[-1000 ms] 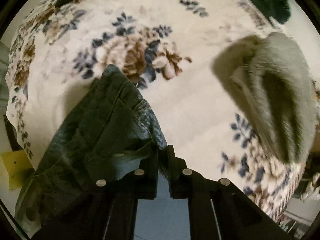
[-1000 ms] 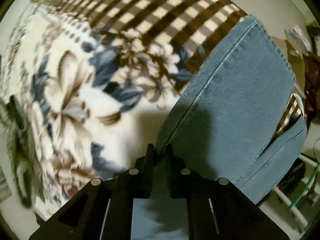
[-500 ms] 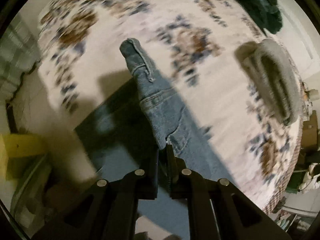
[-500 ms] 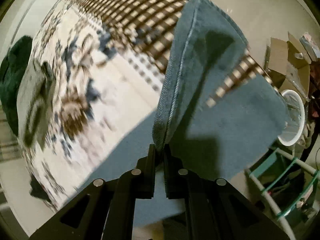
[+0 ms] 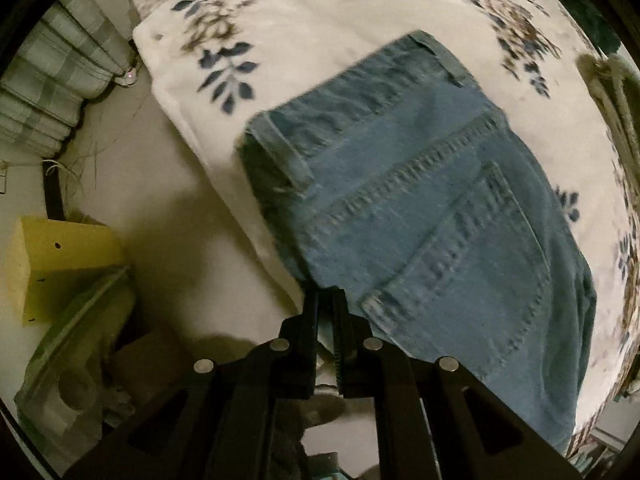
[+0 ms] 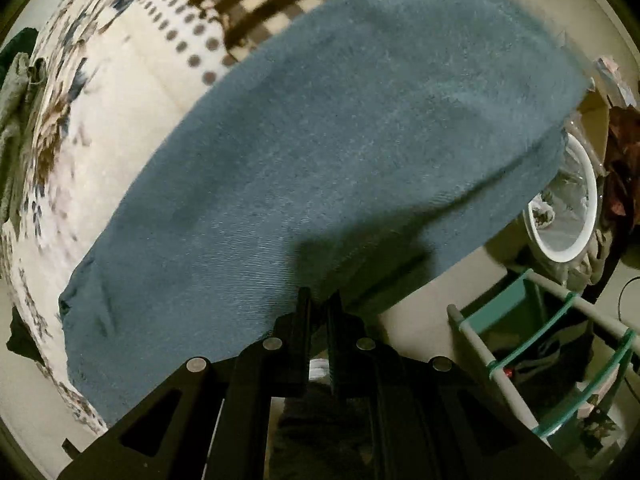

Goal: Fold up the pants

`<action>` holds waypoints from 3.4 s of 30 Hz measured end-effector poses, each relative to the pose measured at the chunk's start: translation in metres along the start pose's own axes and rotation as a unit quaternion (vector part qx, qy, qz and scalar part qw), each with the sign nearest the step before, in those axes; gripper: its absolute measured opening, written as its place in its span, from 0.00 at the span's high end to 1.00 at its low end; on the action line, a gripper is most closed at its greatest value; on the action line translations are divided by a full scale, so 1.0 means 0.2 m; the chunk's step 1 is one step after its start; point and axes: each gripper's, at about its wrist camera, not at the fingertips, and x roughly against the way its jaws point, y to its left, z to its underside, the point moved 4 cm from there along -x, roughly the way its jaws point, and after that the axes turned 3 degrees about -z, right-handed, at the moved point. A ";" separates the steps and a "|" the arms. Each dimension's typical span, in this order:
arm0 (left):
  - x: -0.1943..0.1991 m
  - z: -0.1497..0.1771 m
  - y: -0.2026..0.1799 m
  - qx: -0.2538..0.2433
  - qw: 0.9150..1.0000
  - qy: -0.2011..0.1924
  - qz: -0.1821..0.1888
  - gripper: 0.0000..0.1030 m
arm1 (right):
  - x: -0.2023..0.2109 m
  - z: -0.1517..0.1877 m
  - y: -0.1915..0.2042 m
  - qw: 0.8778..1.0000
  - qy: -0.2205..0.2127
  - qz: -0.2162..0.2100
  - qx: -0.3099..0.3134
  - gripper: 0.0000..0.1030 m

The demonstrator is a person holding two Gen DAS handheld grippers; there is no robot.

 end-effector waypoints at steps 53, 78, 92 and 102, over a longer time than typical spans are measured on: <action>0.13 0.87 -1.55 -0.431 0.901 0.001 0.047 0.27 | 0.43 -0.37 -0.56 0.977 -0.162 -0.083 -0.114 0.56; -0.06 0.91 -1.67 -0.461 0.887 0.000 0.031 0.21 | 0.29 -0.57 -0.22 0.996 -0.078 0.001 0.051 0.47; -0.19 1.10 -2.01 -0.470 0.883 0.001 0.014 0.21 | 0.22 -0.97 -0.35 0.997 -0.080 -0.013 0.012 0.59; -0.18 1.10 -2.02 -0.472 0.881 0.000 0.005 0.21 | 0.28 -0.64 -0.21 0.983 -0.019 -0.039 0.180 0.37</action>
